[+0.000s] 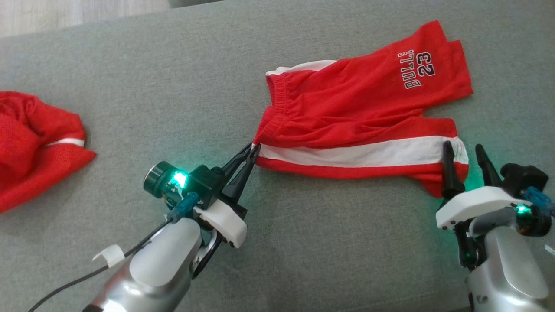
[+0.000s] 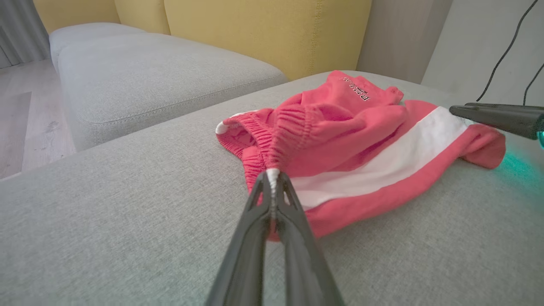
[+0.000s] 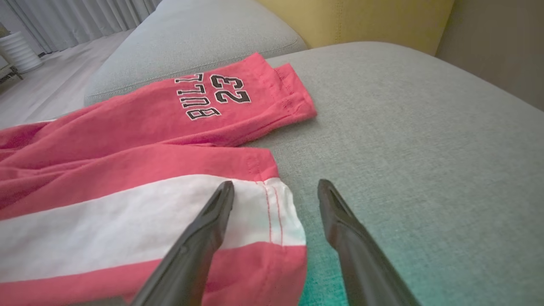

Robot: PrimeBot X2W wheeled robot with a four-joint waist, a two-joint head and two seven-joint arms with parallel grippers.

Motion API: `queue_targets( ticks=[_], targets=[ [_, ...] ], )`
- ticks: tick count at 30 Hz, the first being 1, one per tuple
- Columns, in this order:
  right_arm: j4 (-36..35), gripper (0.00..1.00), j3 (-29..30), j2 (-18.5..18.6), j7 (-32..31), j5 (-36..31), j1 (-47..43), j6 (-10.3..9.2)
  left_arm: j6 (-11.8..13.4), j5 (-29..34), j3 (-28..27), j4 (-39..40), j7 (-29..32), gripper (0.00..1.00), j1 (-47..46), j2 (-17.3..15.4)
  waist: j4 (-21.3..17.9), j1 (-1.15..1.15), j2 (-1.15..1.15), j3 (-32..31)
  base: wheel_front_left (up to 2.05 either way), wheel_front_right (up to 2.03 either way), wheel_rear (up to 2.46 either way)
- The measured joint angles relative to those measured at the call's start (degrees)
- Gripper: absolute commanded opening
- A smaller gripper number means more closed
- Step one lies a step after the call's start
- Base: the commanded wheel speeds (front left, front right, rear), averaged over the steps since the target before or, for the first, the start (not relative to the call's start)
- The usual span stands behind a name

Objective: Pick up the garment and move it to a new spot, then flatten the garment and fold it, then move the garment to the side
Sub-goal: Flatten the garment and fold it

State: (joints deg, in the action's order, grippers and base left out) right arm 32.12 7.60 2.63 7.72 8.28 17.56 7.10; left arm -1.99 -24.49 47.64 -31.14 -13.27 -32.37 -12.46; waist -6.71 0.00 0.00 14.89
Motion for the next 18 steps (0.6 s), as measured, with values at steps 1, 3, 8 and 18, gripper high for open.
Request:
queue_targets(
  ticks=[1, 3, 8, 18],
  targets=[
    [0.5, 1.0, -0.1, 0.0, -0.3, 0.2, 0.2, 0.0, 0.0, 0.0, 0.0, 0.0, 0.0, 0.0, 0.0, 0.0, 0.1, 0.0, 0.0, 0.1, 0.0, 0.0, 0.0],
    [1.2, 1.0, -0.1, 0.0, -0.7, 0.2, 0.7, 0.0, 0.1, -0.2, 0.0, 0.0, 0.0, 0.0, 0.0, 0.0, 0.4, 0.0, 0.0, 0.2, 0.0, 0.0, 0.0],
    [2.3, 1.0, -0.5, 0.0, -1.2, 1.6, 0.9, 0.0, 0.1, -0.2, 0.0, 0.0, -0.2, 0.0, 0.0, 0.0, 0.6, 0.0, 0.0, 0.3, 0.0, 0.0, 0.0],
    [3.3, 0.37, -3.1, 0.0, -2.4, 4.1, 1.0, 0.0, 0.3, -0.3, 0.1, -0.5, -0.5, 0.0, 0.0, 0.0, 0.3, 0.0, 0.0, 0.2, 0.0, 0.0, 0.0]
  ],
)
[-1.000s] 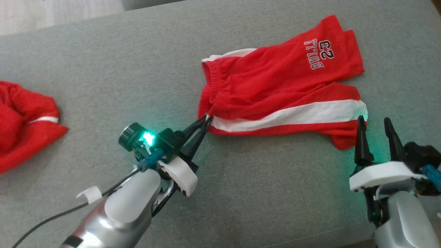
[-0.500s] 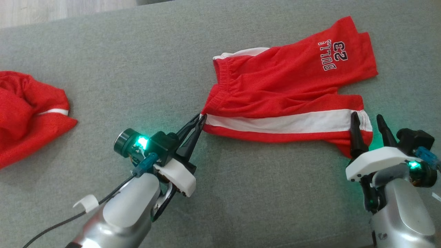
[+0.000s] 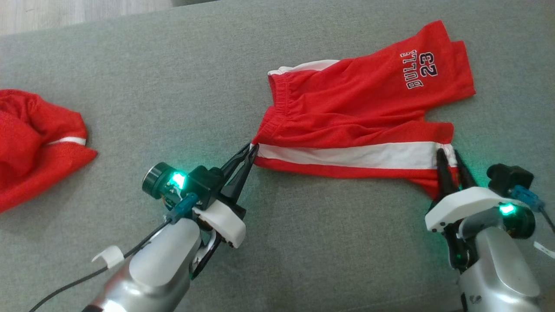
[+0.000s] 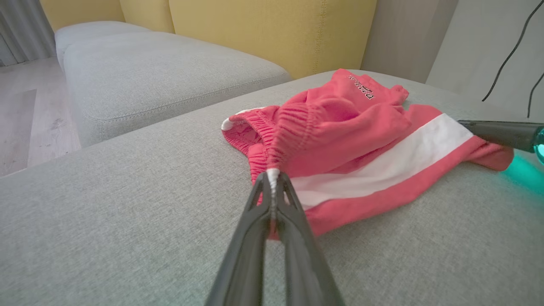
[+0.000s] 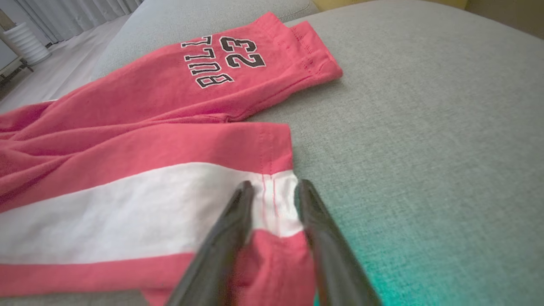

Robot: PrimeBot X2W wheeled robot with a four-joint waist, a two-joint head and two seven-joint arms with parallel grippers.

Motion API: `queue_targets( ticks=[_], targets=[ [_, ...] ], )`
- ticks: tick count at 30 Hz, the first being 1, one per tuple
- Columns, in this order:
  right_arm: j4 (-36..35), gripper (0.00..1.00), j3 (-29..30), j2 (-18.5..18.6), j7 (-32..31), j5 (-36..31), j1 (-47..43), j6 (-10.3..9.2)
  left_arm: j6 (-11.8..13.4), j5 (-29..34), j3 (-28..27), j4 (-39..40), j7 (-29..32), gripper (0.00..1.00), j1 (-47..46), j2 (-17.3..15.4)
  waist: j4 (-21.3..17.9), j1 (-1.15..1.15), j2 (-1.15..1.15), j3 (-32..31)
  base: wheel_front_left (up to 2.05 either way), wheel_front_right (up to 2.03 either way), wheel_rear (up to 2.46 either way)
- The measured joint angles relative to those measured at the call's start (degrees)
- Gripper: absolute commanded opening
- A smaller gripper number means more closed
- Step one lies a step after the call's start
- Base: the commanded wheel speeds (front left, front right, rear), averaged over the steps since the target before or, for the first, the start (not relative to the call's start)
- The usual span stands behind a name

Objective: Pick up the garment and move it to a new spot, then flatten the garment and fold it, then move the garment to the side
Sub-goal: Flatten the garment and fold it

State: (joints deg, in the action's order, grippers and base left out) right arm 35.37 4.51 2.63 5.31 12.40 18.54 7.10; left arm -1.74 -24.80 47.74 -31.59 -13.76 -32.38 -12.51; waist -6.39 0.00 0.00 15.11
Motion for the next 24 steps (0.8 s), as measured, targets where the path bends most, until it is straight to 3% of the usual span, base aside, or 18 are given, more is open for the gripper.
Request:
queue_targets(
  ticks=[1, 12, 19, 24],
  targets=[
    [0.0, 0.0, -0.3, 0.0, 0.0, 0.3, 0.0, 0.0, 0.1, 0.0, 0.0, 0.0, 0.0, 0.0, 0.0, 0.0, 0.0, 0.0, 0.0, 0.0, 0.0, 0.0, 0.0],
    [-4.0, 0.0, -1.5, 0.0, 1.9, 0.0, -0.1, 0.0, 0.2, -0.7, 0.2, -0.4, 0.0, 0.0, 0.0, -0.1, -0.2, 0.0, 0.0, -0.6, 0.0, 0.0, 0.0],
    [-15.0, 0.0, -6.1, 0.5, 3.4, 1.6, -1.1, 0.0, 0.8, -3.5, -3.3, 1.4, -0.5, 0.0, 0.0, -0.7, -0.4, 0.0, 0.0, -2.2, 0.0, 0.0, 0.0],
    [-23.9, 0.0, -9.7, 4.1, 5.0, 3.7, -1.5, 0.0, 0.8, -5.6, -7.5, 5.9, -0.5, 0.0, 0.0, -1.8, -0.3, 0.0, 0.0, -3.9, 0.0, 0.0, 0.0]
  ],
)
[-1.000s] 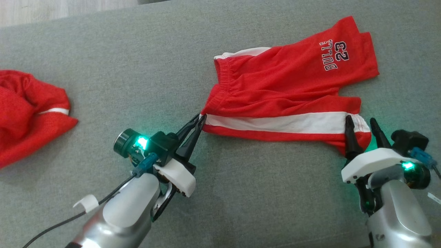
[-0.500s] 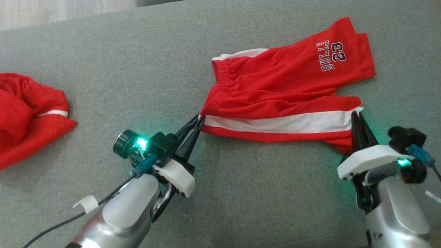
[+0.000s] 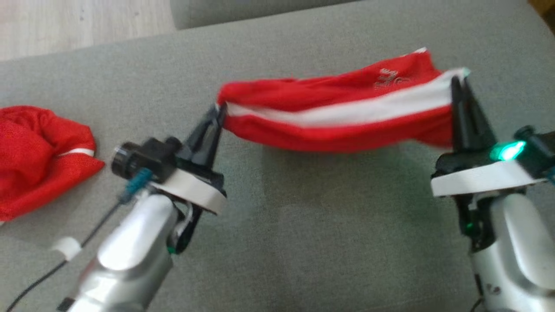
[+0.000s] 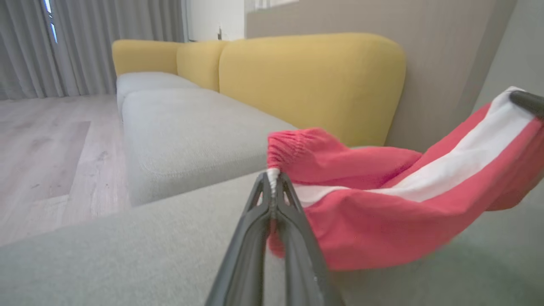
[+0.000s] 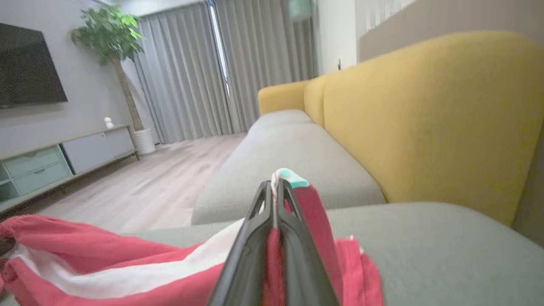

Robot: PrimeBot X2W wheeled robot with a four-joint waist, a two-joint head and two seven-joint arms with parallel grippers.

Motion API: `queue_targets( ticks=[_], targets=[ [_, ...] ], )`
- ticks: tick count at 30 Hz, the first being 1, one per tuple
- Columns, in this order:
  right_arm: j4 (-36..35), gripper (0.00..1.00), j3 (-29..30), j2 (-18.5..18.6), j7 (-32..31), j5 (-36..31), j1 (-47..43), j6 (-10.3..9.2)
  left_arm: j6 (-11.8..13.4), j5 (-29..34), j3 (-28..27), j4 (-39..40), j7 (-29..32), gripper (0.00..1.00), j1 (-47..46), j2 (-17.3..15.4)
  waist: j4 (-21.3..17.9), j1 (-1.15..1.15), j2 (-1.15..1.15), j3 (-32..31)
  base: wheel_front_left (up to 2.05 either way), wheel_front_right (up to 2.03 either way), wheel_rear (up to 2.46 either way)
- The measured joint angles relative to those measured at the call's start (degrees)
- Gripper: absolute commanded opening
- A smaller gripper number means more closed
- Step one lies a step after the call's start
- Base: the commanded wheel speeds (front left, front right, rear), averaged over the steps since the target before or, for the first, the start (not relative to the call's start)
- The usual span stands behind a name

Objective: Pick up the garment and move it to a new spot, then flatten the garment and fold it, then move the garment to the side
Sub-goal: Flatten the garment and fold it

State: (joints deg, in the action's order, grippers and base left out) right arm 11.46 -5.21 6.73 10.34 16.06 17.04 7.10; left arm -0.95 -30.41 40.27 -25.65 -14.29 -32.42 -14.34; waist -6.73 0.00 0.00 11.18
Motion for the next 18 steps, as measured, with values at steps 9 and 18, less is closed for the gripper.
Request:
queue_targets(
  ticks=[9, 18],
  targets=[
    [-11.3, 0.0, -3.3, 6.3, 3.5, 1.0, 10.9, 0.0, 0.7, -3.9, -7.2, 10.0, 1.2, 0.0, -6.1, -3.5, 1.0, 0.0, 0.0, -5.2, 0.0, 0.0, 0.0],
    [-11.1, 0.0, -3.9, 8.0, 3.3, -0.3, 14.0, 0.0, 4.1, -3.9, -9.0, 19.3, 4.9, 0.0, -7.9, -5.9, 1.5, -0.01, 0.0, -10.7, 0.0, 0.0, 0.0]
  ],
)
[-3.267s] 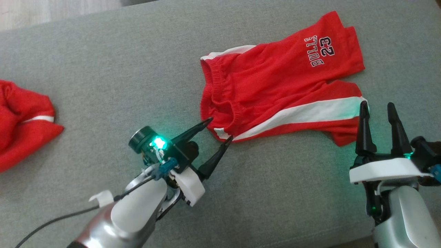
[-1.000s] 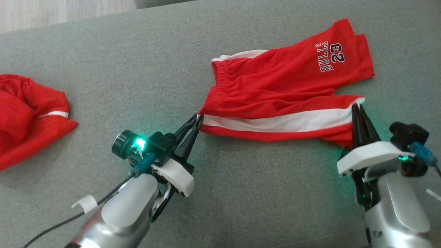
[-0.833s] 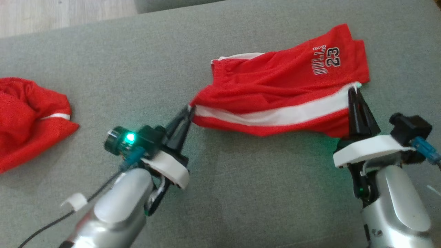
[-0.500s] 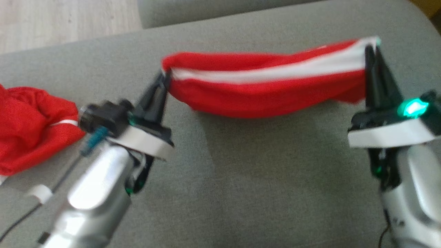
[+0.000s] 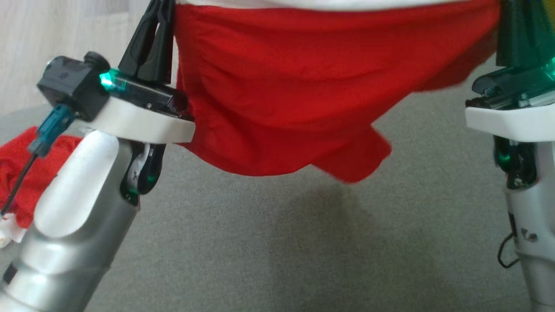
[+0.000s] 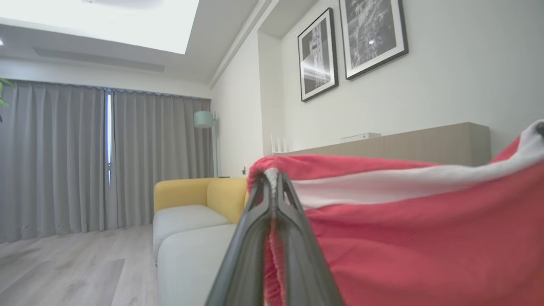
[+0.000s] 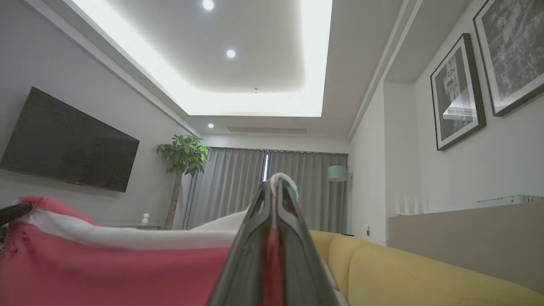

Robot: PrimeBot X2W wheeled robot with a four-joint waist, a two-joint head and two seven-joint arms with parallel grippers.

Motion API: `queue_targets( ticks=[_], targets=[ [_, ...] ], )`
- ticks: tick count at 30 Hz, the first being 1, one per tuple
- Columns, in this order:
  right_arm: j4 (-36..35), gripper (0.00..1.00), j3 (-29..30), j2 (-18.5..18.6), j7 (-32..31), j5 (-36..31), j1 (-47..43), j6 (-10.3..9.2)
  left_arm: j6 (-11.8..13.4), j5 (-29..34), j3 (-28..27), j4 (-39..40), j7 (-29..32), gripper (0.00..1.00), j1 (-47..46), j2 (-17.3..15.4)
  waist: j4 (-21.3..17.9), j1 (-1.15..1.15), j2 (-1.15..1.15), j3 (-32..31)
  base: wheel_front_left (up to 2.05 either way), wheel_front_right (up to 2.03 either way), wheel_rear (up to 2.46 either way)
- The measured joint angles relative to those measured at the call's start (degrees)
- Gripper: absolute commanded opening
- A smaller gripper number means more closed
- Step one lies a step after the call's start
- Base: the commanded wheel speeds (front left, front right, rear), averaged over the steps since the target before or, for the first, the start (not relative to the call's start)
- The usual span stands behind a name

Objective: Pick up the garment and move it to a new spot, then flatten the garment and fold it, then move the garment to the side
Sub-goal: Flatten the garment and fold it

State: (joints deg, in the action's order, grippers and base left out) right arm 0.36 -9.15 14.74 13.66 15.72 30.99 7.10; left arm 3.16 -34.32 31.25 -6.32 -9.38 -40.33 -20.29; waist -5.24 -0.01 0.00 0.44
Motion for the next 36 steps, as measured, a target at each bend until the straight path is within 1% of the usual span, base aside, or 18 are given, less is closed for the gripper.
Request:
queue_targets(
  ticks=[4, 8, 13, 15, 16, 18, 21, 24, 26, 29, 31, 33, 36],
  targets=[
    [-3.2, 0.0, -0.1, 0.8, -1.9, 0.0, -1.9, 0.0, 2.1, 0.2, 0.1, 7.4, 2.3, 0.0, 3.0, -2.6, 0.1, 0.0, 0.0, -1.2, 0.0, 0.0, 0.0],
    [-8.0, 0.0, 0.1, 1.1, -3.9, 0.0, -6.9, 0.0, 5.0, 1.0, 0.0, 16.3, 4.8, 0.0, 8.5, -6.1, -0.1, 0.0, 0.0, -1.8, 0.0, 0.0, 0.0],
    [-16.7, 0.0, 3.1, 0.7, -7.2, -0.5, -12.4, 0.0, 9.3, 2.3, -0.8, 28.9, 8.4, 0.0, 12.6, -9.6, -0.2, 0.0, 0.0, -2.1, 0.0, 0.0, 0.0],
    [-19.6, 0.0, 4.6, 0.1, -8.9, -1.4, -14.0, 0.0, 10.6, 2.6, -1.6, 32.3, 10.0, 0.0, 12.9, -10.5, -0.2, 0.0, 0.0, -2.0, 0.0, 0.0, 0.0],
    [-20.8, 0.0, 5.1, -0.3, -9.8, -1.9, -14.6, 0.0, 11.0, 2.6, -1.8, 33.7, 10.7, 0.0, 12.9, -10.9, -0.2, 0.0, 0.0, -1.8, 0.0, 0.0, 0.0],
    [-21.8, 0.0, 5.5, -0.8, -10.8, -2.3, -15.1, 0.0, 11.0, 2.6, -1.9, 34.6, 11.2, 0.0, 12.9, -11.1, -0.2, 0.0, 0.0, -1.6, 0.0, 0.0, 0.0],
    [-21.9, 0.0, 5.6, -1.7, -13.4, -3.4, -15.2, 0.0, 10.8, 2.5, -1.9, 33.8, 12.4, 0.0, 12.5, -11.5, -0.2, 0.01, 0.0, -0.5, 0.0, 0.0, 0.0],
    [-18.8, 0.0, 5.3, -2.3, -15.1, -2.9, -13.6, 0.0, 8.4, 0.5, -1.6, 29.0, 13.4, 0.0, 10.9, -11.3, -0.3, 0.0, 0.0, 1.2, 0.0, 0.0, 0.0],
    [-14.7, 0.0, 5.1, -2.6, -15.8, -1.8, -9.7, 0.0, 6.1, -0.1, -1.5, 24.7, 13.9, 0.0, 7.5, -11.0, -0.5, 0.01, 0.0, 3.1, 0.0, 0.0, 0.0],
    [-6.3, 0.0, 4.2, -1.2, -15.5, -1.1, 0.7, 0.01, 2.3, -0.8, -1.4, 16.2, 13.9, 0.0, -1.1, -9.4, -0.6, 0.03, 0.0, 6.8, 0.0, 0.0, 0.0],
    [0.1, 0.0, 3.5, -0.1, -14.2, -0.3, 8.7, 0.0, -0.2, -1.0, -1.4, 9.8, 13.6, 0.0, -7.8, -8.1, -0.6, 0.03, 0.0, 9.6, 0.0, 0.0, 0.0],
    [6.5, 0.0, 1.6, 1.3, -12.4, -0.1, 17.0, 0.0, -2.2, -1.0, -1.5, 3.2, 12.7, 0.0, -14.7, -6.5, -0.7, 0.03, 0.0, 12.6, 0.0, 0.0, 0.0],
    [16.0, 0.0, -0.3, 2.0, -8.5, -0.4, 29.4, 0.01, -5.1, -0.4, -2.2, -6.8, 10.2, 0.0, -25.2, -4.4, -0.7, 0.04, 0.0, 17.1, 0.0, 0.0, 0.0]
  ],
)
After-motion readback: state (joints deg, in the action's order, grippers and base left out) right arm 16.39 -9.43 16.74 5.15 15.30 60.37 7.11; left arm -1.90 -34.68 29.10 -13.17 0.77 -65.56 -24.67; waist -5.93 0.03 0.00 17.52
